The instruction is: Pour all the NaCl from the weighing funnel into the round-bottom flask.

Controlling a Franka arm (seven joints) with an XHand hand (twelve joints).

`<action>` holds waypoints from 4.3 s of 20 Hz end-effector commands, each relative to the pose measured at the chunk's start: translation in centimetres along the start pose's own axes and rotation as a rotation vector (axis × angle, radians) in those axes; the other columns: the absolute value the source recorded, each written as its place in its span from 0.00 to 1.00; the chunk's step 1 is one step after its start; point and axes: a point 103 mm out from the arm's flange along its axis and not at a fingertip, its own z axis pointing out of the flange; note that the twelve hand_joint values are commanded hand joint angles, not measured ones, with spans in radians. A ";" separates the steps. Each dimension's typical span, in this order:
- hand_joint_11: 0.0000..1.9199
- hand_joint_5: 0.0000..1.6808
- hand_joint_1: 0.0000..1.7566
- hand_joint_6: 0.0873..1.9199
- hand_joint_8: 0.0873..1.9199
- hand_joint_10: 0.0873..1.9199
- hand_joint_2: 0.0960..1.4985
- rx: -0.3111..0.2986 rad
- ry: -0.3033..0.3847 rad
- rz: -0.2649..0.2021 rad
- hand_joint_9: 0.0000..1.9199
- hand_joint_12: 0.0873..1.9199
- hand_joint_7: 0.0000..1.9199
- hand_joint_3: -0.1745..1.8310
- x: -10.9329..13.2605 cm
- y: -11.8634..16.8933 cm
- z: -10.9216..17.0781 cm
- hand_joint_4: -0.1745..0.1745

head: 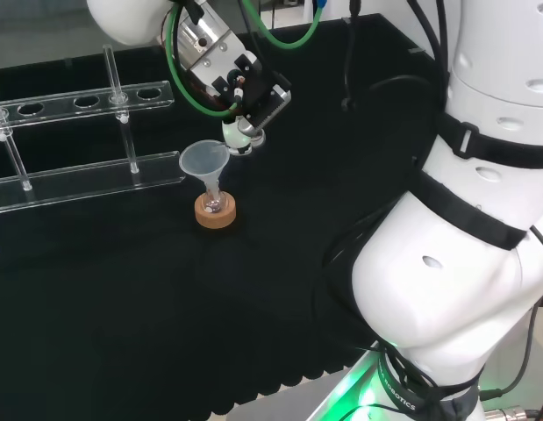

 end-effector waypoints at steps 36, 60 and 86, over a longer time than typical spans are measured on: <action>0.37 0.69 0.62 0.44 0.32 0.16 0.41 0.045 -0.146 0.057 0.50 0.57 0.31 0.45 0.8 0.1 -1.4 1.00; 0.37 0.69 0.62 0.44 0.32 0.16 0.41 0.050 -0.246 0.081 0.50 0.57 0.31 0.45 1.4 0.0 -2.0 1.00; 0.37 0.69 0.62 0.44 0.31 0.15 0.41 0.068 -0.318 0.119 0.50 0.57 0.30 0.45 2.0 -0.3 -3.0 1.00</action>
